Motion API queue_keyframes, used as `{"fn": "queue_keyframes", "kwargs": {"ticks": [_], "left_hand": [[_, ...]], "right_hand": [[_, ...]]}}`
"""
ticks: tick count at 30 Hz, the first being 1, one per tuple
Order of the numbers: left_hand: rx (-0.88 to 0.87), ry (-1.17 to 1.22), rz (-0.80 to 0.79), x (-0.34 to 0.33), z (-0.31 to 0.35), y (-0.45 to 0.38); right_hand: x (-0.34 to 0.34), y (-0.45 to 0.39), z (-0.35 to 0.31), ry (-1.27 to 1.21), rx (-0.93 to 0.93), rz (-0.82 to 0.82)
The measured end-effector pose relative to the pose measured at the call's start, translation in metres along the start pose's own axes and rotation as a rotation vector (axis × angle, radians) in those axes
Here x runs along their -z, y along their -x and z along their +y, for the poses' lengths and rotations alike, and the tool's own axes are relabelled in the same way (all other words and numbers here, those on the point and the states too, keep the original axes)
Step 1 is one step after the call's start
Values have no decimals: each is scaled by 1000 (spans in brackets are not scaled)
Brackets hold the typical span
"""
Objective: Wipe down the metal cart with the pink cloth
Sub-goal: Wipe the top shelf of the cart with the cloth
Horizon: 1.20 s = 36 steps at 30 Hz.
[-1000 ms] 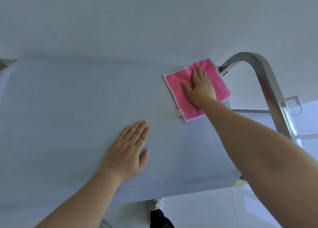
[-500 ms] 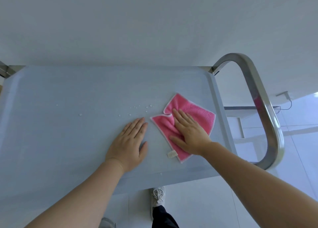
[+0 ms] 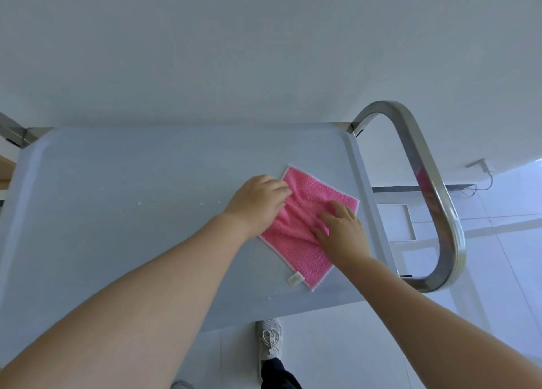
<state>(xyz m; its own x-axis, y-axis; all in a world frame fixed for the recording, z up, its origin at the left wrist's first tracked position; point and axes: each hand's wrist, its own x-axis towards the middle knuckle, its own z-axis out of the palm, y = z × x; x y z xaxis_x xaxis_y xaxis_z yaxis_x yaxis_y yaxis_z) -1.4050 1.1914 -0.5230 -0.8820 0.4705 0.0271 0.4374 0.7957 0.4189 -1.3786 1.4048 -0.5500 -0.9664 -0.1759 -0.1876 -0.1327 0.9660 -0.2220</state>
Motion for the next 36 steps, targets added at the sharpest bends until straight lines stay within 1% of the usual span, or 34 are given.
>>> {"fn": "queue_keyframes", "kwargs": {"ticks": [2,3,4,5,6,8,11,12,13,15,19,21,22,24,27,28,31,36], "left_hand": [[33,-102,-196,-10,7,-18],[41,-166,-259,-14,10,-23],[47,-214,-274,-15,12,-25],[61,-243,-245,-14,14,-27],[85,-251,-184,-9,14,-30],[122,-239,-23,8,12,-38],[130,-164,223,43,0,-43],[139,-140,283,50,-7,-37],[160,-130,308,55,-15,-27],[237,-136,273,52,-31,7],[422,-170,153,23,-53,101],[489,-172,125,9,-56,139],[505,-172,114,3,-56,153],[511,-175,116,-7,-54,172],[477,-159,161,-17,-54,179],[468,-151,174,-19,-55,179],[467,-123,184,-21,-58,180],[488,-91,169,-20,-60,182]], "right_hand": [[0,-6,-1,-21,13,42],[3,-10,-2,-36,31,84],[7,-14,-3,-53,45,122],[13,-20,-4,-59,48,146],[20,-27,-5,-47,41,160],[39,-46,-7,19,45,215],[74,-72,-13,68,191,399],[81,-78,-16,81,242,441],[84,-80,-20,94,286,444],[75,-73,-30,113,359,371],[22,-25,-37,126,586,169],[5,-8,-33,107,665,109],[0,-6,-32,102,667,80],[-5,-12,-37,139,642,-26],[-17,-36,-54,225,628,-181],[-22,-41,-59,246,622,-195],[-33,-43,-65,280,589,-168],[-42,-2,-74,265,688,-192]]}}
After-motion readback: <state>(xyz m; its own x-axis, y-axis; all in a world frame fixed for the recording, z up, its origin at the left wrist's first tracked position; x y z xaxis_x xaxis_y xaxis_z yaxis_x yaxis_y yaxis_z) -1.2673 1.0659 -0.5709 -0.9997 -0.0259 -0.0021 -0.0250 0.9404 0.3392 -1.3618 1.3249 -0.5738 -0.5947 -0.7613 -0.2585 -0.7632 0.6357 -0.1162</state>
